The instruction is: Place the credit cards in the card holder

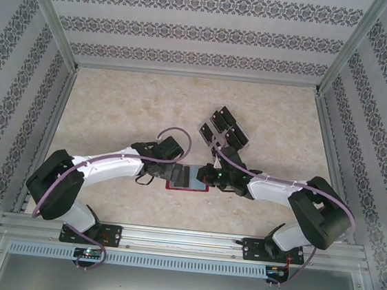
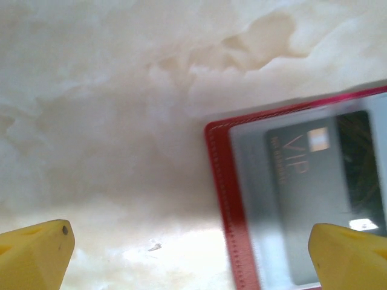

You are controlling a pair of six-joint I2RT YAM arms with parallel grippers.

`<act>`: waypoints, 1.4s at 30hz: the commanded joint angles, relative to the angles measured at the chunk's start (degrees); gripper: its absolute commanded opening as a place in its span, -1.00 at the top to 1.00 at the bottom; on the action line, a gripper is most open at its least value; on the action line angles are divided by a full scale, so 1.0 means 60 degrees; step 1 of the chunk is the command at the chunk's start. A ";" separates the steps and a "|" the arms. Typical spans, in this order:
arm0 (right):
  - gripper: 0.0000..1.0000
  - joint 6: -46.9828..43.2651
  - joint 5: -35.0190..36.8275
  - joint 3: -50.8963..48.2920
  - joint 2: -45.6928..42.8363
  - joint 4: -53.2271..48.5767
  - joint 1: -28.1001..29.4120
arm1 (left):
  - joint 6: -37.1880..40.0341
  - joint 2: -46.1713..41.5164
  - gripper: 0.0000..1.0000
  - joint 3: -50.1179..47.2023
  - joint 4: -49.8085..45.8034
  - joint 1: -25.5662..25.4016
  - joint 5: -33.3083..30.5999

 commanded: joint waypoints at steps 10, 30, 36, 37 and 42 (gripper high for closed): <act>0.99 0.0103 0.0471 -0.0522 0.0601 0.0452 -0.0104 | 0.0100 0.1084 -1.00 0.0974 0.0312 -0.0495 0.0559; 0.99 0.0190 0.0545 -0.0588 0.0690 0.0465 -0.0100 | -0.0159 0.1963 -1.00 0.0686 0.0589 -0.0725 0.0201; 0.99 0.0191 0.0558 -0.0542 0.0718 0.0441 -0.0103 | -0.0199 0.1674 -1.00 0.0319 0.0397 -0.0696 -0.0092; 0.99 0.0191 0.0559 -0.0546 0.0719 0.0442 -0.0097 | -0.0197 0.1633 -1.00 0.0276 0.0371 -0.0683 -0.0121; 0.99 0.0191 0.0559 -0.0556 0.0713 0.0445 -0.0110 | -0.0158 0.1452 -1.00 0.0240 0.0244 -0.0666 -0.0290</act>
